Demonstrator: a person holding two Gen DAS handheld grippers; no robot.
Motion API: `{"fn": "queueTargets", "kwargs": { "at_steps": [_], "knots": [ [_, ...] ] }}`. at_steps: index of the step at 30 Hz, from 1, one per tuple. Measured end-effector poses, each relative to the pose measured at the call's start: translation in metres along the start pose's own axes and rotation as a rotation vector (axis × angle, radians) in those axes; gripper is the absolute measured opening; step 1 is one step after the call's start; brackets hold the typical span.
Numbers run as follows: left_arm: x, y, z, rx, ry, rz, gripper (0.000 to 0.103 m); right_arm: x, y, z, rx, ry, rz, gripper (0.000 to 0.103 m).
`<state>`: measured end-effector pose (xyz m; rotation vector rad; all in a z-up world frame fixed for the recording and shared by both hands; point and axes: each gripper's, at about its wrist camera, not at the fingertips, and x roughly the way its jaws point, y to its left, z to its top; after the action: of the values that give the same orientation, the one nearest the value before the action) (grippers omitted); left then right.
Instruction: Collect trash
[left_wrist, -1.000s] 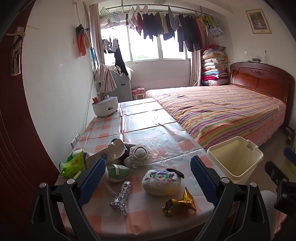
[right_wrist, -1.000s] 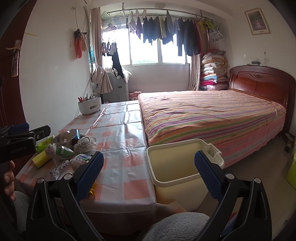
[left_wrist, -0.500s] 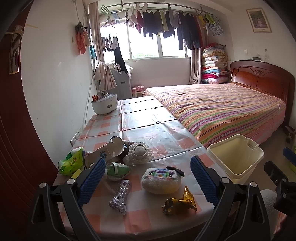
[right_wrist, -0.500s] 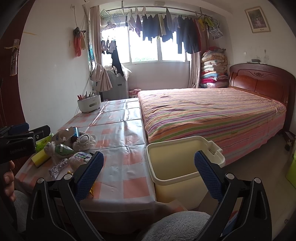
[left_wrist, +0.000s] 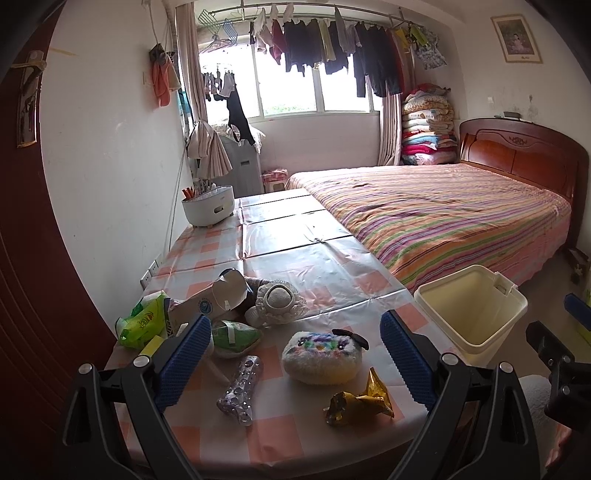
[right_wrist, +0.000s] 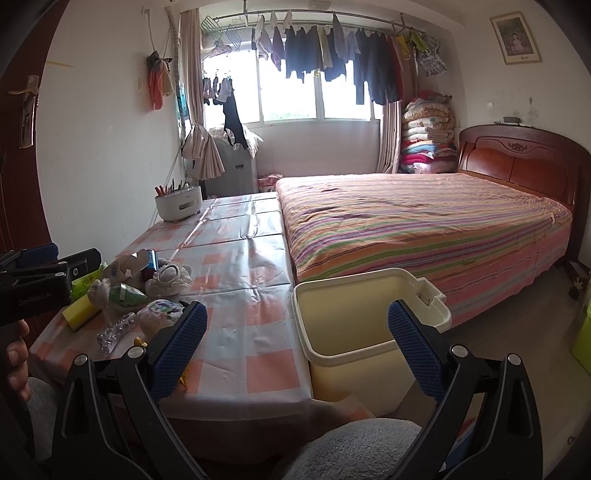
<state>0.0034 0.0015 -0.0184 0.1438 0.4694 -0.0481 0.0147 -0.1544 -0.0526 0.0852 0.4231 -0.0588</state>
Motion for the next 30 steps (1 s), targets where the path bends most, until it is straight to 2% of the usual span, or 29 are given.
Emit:
{"fn": "queueTargets", "kwargs": {
  "at_steps": [24,30],
  "knots": [
    [0.003,0.001,-0.003,-0.001,0.016,0.002,0.09,0.004,0.001,-0.001,-0.005,0.019,0.003,0.097],
    [0.007,0.01,-0.002,-0.023,0.027,0.029,0.09,0.005,0.001,-0.002,-0.004,0.02,0.008,0.097]
  ]
}}
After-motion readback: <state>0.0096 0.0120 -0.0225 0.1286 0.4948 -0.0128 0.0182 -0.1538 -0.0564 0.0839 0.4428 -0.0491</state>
